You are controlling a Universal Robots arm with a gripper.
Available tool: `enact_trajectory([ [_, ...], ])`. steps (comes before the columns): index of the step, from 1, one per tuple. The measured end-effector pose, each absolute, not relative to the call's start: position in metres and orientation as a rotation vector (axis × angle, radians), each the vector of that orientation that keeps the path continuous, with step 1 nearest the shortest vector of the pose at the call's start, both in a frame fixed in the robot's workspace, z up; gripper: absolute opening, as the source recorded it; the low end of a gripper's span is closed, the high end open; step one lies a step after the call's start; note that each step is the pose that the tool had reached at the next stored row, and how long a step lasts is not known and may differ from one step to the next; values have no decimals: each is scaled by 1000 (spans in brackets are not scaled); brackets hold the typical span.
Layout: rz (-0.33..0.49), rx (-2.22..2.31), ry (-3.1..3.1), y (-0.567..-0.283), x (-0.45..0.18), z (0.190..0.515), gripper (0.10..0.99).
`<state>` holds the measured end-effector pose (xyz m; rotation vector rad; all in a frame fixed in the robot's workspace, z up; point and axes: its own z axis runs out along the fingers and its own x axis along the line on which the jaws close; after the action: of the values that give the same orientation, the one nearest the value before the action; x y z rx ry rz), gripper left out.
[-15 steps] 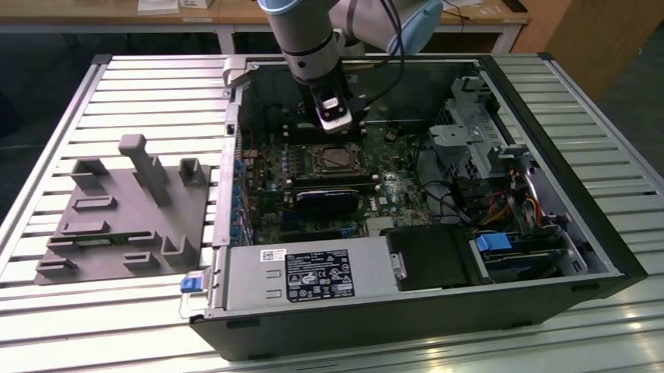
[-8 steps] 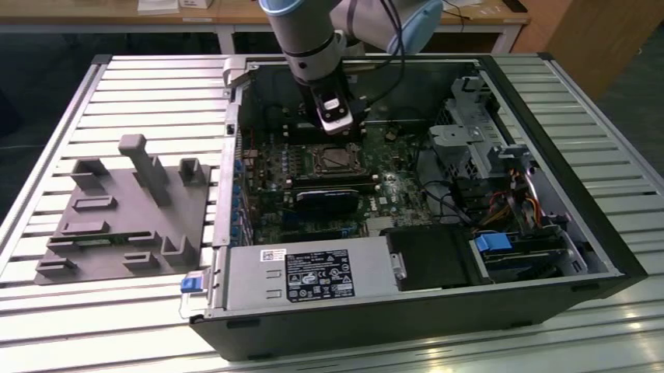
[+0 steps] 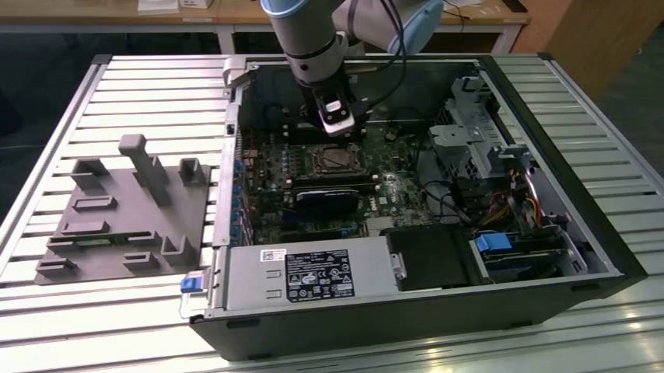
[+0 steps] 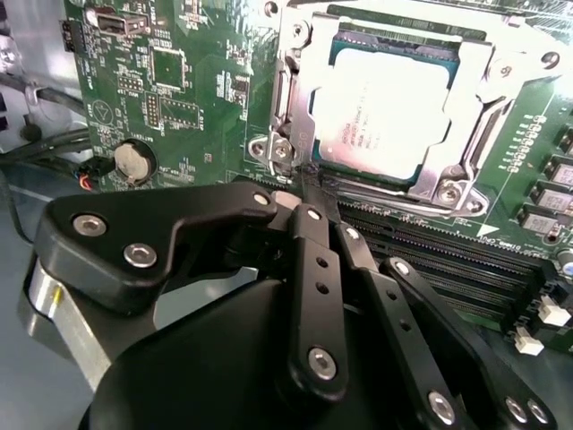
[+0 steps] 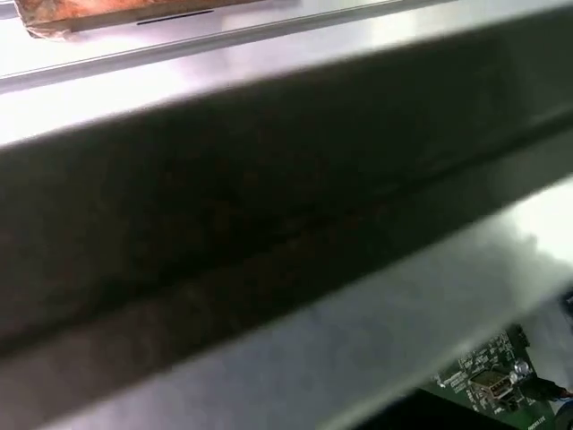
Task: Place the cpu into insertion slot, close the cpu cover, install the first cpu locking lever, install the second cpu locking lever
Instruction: 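Install the first cpu locking lever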
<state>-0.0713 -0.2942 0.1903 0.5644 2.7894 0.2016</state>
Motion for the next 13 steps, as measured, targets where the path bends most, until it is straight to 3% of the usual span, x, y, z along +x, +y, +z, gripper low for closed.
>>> enact_trajectory([
  [13, 201, 564, 2790, -295, -71, 198, 102],
])
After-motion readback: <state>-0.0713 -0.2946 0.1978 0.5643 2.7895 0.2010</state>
